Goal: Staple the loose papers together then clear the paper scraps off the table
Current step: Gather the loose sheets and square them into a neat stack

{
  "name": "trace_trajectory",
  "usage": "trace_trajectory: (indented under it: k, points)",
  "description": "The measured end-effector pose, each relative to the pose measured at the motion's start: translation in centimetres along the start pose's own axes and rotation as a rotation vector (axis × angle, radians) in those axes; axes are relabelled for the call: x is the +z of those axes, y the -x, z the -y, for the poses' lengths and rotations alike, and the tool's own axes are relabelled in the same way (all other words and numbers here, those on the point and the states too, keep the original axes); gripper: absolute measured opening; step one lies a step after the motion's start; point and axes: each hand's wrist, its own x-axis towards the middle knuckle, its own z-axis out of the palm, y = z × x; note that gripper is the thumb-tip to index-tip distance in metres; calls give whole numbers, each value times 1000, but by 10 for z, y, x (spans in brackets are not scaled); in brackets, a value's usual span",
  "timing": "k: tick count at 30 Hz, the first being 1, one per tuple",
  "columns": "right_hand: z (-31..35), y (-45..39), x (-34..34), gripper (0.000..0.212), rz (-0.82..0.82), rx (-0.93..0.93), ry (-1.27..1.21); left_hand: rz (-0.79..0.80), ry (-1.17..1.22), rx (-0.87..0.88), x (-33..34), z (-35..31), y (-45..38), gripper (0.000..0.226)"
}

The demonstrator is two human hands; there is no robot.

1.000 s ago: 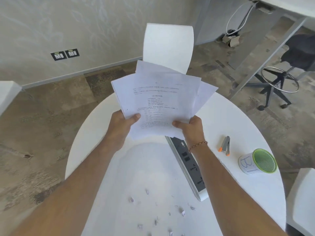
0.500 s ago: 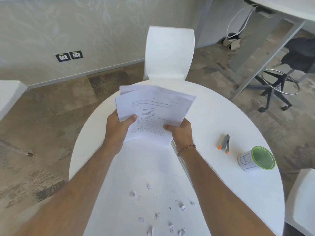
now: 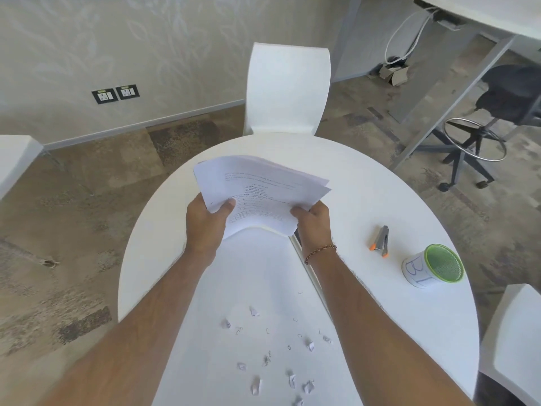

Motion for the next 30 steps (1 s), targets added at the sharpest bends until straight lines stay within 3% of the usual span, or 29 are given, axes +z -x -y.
trace_trajectory:
  k: [8, 12, 15, 23, 30]
  points:
    - [5, 5, -7, 23, -10, -34, -79, -67, 71, 23, 16, -2, 16, 29]
    - [-5, 7, -12, 36, 5, -17, -45, -47, -21, 23, 11, 8, 19, 39]
    - [-12, 7, -14, 40, -1, -17, 9, -27, -112, 39, 9, 15, 20, 30]
    - [-9, 7, -14, 31, -70, -68, 17, -72, -162, 121, 18, 8, 22, 16]
    - [-16, 15, -16, 21, -53, -38, 120, -30, -172, 65, 8, 21, 23, 24]
